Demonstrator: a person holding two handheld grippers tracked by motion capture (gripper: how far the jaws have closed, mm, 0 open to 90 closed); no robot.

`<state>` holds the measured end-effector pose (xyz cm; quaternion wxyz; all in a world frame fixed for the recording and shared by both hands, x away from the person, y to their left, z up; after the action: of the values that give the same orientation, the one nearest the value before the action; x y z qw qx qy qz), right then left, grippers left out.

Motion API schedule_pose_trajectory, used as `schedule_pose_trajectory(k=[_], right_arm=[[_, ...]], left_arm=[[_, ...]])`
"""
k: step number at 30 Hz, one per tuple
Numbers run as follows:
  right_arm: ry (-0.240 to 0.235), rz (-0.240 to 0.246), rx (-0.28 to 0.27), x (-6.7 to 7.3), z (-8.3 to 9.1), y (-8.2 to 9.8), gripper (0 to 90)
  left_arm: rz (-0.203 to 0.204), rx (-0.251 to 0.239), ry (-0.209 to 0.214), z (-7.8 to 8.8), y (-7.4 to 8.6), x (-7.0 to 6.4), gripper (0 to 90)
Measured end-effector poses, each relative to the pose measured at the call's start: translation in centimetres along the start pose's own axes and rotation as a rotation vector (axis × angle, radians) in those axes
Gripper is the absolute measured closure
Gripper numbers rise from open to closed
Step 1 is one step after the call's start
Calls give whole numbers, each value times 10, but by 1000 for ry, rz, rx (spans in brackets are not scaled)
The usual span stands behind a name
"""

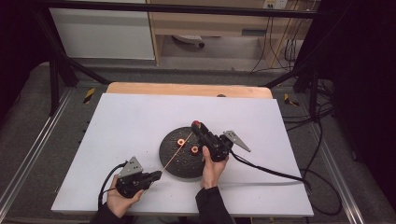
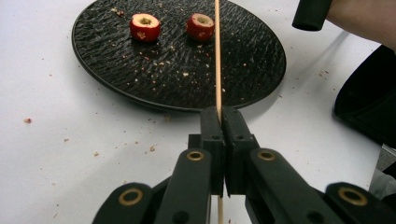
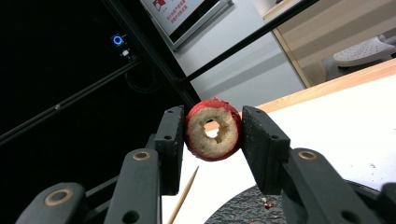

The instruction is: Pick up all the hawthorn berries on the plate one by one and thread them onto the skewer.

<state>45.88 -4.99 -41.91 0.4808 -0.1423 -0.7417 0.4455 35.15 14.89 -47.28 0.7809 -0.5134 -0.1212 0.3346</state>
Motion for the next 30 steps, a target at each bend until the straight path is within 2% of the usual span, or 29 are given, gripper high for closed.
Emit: schedule_pose_trajectory(k=[14,30], right_arm=[[-7,-6,-2,1,1,1,610],[-21,-21,2,3,2,5,611]], left_arm=[[10,-16,-5,-2,-1,-3,883],[55,-46,-34,-12,-8,-12,883]])
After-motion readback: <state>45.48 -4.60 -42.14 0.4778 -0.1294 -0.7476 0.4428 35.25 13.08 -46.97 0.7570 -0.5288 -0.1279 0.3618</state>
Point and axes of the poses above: each handheld gripper's, and its own axes: z roughly backward along the jaws, y roughly out of its underside, x roughly to its left, the point moved 7 cm from there along -z, roughly forward along the jaws, and after that the axes turned 6 degrees about -x, right-handed, at the moved point
